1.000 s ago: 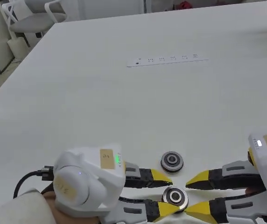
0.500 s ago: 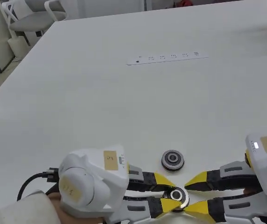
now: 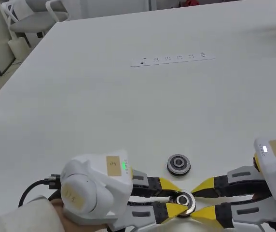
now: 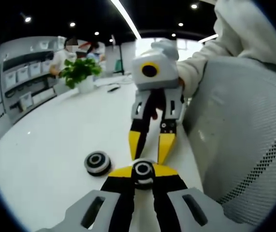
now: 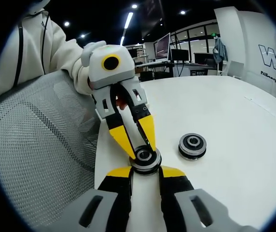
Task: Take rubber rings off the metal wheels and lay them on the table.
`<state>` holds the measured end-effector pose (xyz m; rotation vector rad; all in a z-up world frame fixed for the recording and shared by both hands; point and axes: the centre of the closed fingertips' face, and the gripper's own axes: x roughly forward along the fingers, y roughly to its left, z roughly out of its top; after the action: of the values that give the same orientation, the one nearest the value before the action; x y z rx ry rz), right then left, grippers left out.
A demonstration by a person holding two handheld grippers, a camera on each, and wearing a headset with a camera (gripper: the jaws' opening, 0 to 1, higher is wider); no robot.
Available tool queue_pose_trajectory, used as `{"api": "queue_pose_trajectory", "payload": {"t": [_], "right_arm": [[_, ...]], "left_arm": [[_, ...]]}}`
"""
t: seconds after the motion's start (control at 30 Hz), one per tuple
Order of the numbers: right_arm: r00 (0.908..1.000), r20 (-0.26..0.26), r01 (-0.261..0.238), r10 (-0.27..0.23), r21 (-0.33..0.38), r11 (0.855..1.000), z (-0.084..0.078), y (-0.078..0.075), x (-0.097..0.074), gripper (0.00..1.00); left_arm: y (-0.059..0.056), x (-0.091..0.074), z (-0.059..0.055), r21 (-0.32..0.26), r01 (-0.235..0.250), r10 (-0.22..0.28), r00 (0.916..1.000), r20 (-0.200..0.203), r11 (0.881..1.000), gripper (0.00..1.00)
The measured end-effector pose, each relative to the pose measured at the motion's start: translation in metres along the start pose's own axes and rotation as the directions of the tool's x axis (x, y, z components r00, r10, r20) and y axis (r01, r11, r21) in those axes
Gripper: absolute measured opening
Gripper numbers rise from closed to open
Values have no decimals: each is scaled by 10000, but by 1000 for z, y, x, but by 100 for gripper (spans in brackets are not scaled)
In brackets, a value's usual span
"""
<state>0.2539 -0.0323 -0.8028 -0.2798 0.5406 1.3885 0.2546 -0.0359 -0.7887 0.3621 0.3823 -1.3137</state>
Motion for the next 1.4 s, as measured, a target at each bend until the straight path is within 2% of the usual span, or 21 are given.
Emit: {"api": "queue_pose_trajectory", "payload": {"t": [0.57, 0.7, 0.8, 0.9, 1.03, 1.07, 1.27, 1.4], "right_arm": [[9999, -110, 21, -20, 51, 10000, -2, 0, -3, 13], [9996, -216, 167, -170, -132, 9998, -5, -3, -3, 8], [9999, -148, 79, -80, -105, 9999, -4, -1, -3, 12], [9999, -127, 86, -91, -374, 9993, -3, 0, 0, 16], [9998, 28, 202, -200, -625, 9978, 0, -1, 3, 31], [9995, 57, 302, -298, -775, 9965, 0, -2, 4, 31], [9999, 161, -15, 26, -695, 9976, 1, 3, 5, 23], [10000, 26, 36, -34, -555, 9985, -3, 2, 1, 18]], "left_arm": [[0, 0, 0, -86, -39, 39, 10000, 55, 10000, 14], [0, 0, 0, -73, -36, 37, 10000, 65, 10000, 14], [1, 0, 0, -63, -41, 42, 10000, 61, 10000, 14], [0, 1, 0, -58, -42, 42, 10000, 68, 10000, 14], [1, 1, 0, -65, -47, 48, 9999, 88, 10000, 14], [1, 1, 0, -63, -48, 49, 9999, 93, 10000, 14], [1, 1, 0, -54, -54, 55, 9999, 98, 10000, 14], [1, 1, 0, -57, -59, 60, 9999, 95, 10000, 14]]}}
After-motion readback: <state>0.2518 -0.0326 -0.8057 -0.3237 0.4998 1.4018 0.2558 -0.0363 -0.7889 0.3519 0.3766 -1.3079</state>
